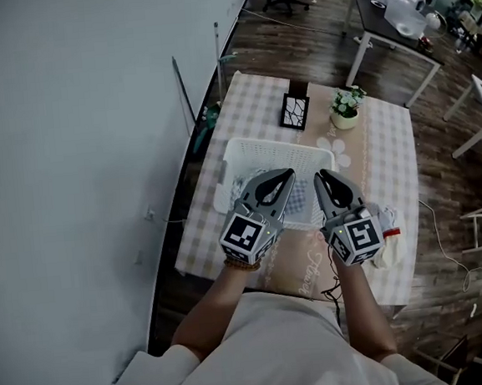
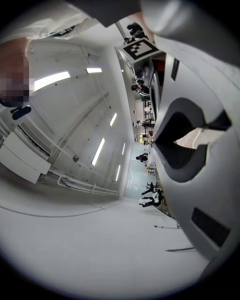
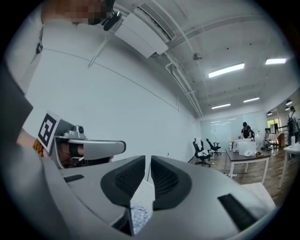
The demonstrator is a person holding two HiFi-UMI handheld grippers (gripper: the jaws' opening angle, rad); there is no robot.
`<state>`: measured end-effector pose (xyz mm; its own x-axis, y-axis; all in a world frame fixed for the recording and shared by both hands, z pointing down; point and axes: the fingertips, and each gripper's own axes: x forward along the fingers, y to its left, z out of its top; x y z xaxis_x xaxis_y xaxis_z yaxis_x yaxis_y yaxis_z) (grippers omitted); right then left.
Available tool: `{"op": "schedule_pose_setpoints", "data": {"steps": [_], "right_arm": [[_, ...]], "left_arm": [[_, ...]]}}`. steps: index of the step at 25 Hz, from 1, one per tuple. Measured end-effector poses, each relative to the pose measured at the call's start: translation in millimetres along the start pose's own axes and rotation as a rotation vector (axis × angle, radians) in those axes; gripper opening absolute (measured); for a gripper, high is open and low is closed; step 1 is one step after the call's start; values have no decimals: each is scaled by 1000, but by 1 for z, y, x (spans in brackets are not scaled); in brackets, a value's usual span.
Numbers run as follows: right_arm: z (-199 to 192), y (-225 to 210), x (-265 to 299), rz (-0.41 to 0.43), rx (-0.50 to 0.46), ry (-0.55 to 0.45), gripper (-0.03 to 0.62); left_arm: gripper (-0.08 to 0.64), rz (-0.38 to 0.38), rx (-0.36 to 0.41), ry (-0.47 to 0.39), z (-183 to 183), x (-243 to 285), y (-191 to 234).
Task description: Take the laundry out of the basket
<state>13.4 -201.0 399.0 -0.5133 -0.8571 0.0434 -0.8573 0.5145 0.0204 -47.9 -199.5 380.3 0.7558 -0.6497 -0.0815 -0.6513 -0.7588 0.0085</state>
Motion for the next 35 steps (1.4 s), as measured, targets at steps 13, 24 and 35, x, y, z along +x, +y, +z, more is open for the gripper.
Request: {"op": "schedule_pose_setpoints", "data": {"steps": [13, 24, 35], "right_arm": [[-3, 41, -65, -46, 30, -20, 43], [-2, 43, -60, -59, 26, -25, 43], [-4, 49, -48, -15, 8, 4, 43]], "left_arm": [[25, -35, -75, 40, -7, -54, -48], [25, -48, -77, 61, -18, -52, -45], [25, -30, -19, 124, -22, -59, -30]]}}
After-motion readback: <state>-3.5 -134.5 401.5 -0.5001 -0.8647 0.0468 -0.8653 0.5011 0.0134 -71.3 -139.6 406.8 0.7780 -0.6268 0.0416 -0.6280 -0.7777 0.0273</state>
